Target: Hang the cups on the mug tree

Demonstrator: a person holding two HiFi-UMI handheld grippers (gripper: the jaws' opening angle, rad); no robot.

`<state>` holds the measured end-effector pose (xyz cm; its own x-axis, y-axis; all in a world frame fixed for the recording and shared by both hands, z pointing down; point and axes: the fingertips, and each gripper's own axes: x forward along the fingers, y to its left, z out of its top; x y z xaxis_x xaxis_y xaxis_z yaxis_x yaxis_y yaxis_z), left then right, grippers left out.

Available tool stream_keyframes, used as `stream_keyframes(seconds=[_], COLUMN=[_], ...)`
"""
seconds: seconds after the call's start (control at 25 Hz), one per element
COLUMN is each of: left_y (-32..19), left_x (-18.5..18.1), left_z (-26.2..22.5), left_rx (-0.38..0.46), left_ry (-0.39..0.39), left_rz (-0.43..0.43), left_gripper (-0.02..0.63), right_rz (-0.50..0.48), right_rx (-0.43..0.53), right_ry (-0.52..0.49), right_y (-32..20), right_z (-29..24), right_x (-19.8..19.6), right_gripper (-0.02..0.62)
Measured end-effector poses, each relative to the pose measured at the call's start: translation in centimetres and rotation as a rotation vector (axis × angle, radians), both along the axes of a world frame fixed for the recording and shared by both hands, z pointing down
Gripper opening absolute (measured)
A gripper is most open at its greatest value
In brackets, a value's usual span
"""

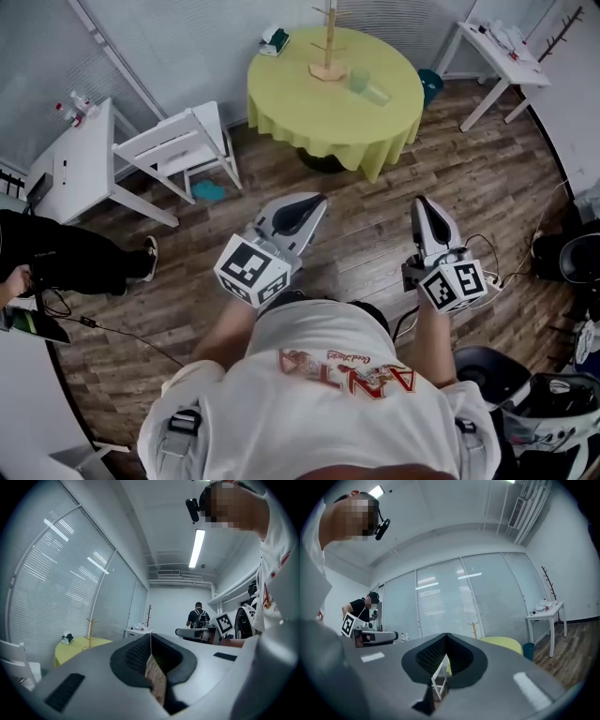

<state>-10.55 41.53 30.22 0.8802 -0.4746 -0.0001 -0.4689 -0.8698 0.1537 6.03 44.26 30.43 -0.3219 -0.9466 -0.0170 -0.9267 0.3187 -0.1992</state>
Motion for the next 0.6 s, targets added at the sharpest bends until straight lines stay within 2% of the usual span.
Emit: stream_keyframes(seconds=[0.32,0.44,0.6], left_y=[-1.7,-2.8,-4.8], left_x=[-5.0,-5.7,-5.6], left_z=[1.1,1.2,1.5], left_rx=[-0.023,-0.026,-0.03], left_ry=[0.005,0.019,0.022], left_rz=[-0.016,-0.031,-0.048], left_gripper=[0.012,0.012,0.012], right_rz=[0.009,-0.007,-0.022], right_rx=[-0.027,-0.023,-0.015], right_ry=[0.017,0.044,0.029], right_y=[-1.9,-3.4,-6.0], right_z=[0.7,0.4,0.4], right_x=[-4.0,-4.6,-4.4], right_gripper=[0.002,0.002,0.002])
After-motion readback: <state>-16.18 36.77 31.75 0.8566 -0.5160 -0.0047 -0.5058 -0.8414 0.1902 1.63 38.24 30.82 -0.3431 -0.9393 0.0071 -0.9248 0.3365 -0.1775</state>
